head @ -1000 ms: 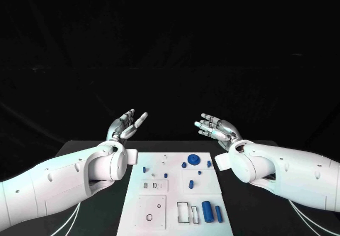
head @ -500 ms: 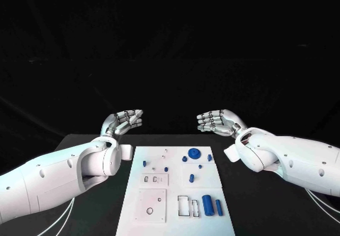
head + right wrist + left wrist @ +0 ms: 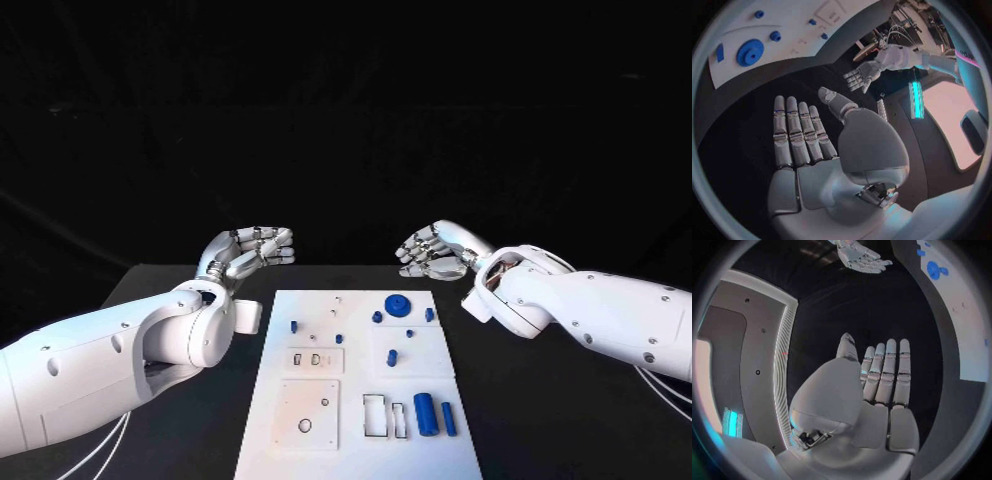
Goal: Assemble the parts on the task board
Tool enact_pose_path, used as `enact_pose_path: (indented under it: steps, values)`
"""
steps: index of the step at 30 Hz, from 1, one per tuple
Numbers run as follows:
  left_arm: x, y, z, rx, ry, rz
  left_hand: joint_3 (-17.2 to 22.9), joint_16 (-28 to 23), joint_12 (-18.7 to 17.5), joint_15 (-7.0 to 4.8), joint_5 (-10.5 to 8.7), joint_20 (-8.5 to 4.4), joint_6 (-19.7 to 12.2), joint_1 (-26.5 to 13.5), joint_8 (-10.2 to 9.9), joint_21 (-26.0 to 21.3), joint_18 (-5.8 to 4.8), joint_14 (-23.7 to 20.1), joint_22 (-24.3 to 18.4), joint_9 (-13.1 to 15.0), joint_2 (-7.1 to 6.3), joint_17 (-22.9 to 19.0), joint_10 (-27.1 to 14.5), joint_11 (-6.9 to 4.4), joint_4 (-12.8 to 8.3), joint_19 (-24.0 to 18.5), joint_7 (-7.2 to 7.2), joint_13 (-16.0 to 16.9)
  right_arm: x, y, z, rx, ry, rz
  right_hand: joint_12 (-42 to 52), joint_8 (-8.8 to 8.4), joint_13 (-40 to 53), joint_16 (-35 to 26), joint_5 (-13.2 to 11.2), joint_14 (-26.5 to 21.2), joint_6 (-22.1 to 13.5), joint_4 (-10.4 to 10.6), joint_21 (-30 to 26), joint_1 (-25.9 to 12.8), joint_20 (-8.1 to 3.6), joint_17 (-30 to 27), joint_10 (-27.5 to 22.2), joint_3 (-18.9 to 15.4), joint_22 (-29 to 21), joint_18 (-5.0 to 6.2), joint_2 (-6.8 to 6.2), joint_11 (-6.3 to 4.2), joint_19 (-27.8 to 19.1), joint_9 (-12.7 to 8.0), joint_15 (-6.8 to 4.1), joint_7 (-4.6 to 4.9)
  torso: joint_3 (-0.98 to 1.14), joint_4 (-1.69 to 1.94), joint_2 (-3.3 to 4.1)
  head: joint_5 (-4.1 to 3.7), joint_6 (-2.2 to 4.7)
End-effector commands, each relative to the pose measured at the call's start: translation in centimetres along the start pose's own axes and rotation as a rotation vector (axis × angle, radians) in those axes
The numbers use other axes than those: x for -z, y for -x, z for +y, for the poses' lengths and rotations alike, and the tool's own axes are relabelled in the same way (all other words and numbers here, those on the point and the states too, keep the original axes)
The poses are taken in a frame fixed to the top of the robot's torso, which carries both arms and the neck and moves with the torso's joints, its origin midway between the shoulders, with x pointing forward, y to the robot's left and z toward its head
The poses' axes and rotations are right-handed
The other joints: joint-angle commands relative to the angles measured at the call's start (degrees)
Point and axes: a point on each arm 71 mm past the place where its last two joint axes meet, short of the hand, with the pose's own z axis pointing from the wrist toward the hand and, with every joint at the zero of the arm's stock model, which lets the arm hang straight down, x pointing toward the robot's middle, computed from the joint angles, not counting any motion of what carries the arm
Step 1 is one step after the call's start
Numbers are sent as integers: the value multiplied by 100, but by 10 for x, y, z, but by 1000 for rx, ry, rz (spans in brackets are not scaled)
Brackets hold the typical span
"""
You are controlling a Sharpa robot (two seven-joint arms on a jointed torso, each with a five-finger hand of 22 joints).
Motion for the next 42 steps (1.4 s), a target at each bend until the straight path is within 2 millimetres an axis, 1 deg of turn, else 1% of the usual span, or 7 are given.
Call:
enact_pose_path:
  steps: [1, 4, 9, 12, 16, 20, 42]
  values:
    - [7, -10, -6, 2, -4, 103, -46, 20, -31, 9, -23, -4, 17, 58, 31, 37, 75, 47, -8, 12, 0, 24, 36, 6, 7, 39, 9, 3, -2, -9, 5, 259, -3, 100, -85, 94, 134, 557, 117, 1072, 275, -101, 655, -247, -359, 769, 630, -24, 361, 76, -120, -249, 742, 311, -375, -184, -2, 40, 175, -27, -19]
    - [13, -12, -11, 18, -5, 129, -98, 8, -62, 12, -57, -8, 5, 40, 29, 42, 70, 38, -13, 32, 2, 58, 31, 12, 18, 68, 15, 1, -4, -11, 9, 336, 2, 115, -64, 105, 282, 1224, 119, 1682, 326, -52, 1147, -399, -553, 1381, 862, -76, 671, 73, -225, -371, 1107, 478, -572, -278, -6, 65, 251, -34, -37]
    - [21, -18, -19, 47, -8, 166, -161, -25, -108, 18, -146, -11, 6, 27, 37, 51, 67, -2, -19, 70, 37, 108, 17, 10, 22, 111, 20, -2, -7, -16, 13, 425, 2, 134, -145, 28, 604, 2714, 67, 1828, 245, 26, 2119, -510, -693, 2483, 851, 22, 1412, 40, -308, -420, 1253, 810, -667, -317, -21, 118, 381, -53, -48]
    - [25, -20, -22, 58, -9, 181, -177, -28, -116, 11, -148, -15, 8, 32, 39, 67, 69, -2, -14, 82, 49, 126, 21, 3, 18, 145, 18, -1, -9, -18, 16, 461, 4, 142, -214, -27, 776, 4265, 80, 2138, 204, 95, 3612, -521, -692, 3684, 736, 105, 3127, -140, -346, -418, 1650, 1017, -667, -305, -24, 137, 454, -67, -41]
    - [27, -22, -25, 67, -8, 195, -191, -29, -121, 7, -149, -18, 6, 34, 40, 79, 70, 1, -11, 90, 55, 140, 23, 0, 16, 168, 18, 0, -11, -23, 20, 491, 10, 153, -234, -65, 852, 5394, 107, 2452, 194, 144, 4824, -504, -686, 4683, 661, 184, 4713, -343, -381, -411, 2175, 1159, -657, -304, -26, 158, 535, -107, -39]
    - [29, -24, -26, 75, -5, 204, -199, -28, -125, 5, -150, -20, 3, 36, 39, 87, 71, 5, -9, 95, 61, 150, 23, -1, 15, 183, 18, 0, -13, -28, 21, 511, 8, 169, -249, -102, 874, 5922, 108, 2577, 174, 194, 5436, -501, -666, 5183, 571, 226, 5566, -471, -410, -390, 2490, 1249, -638, -288, -31, 185, 594, -128, -45]
    - [29, -25, -28, 94, 9, 214, -274, -46, -168, 11, -139, -28, -78, 40, 3, 104, 59, -13, -11, 123, 92, 222, -60, 15, 9, 220, 48, -15, -17, -42, 14, 535, -30, 221, -243, -156, 884, 6403, 127, 2645, 160, 296, 6005, -449, -619, 5616, 459, 317, 6415, -608, -388, -360, 2811, 1356, -599, -267, -23, 270, 752, -125, -79]
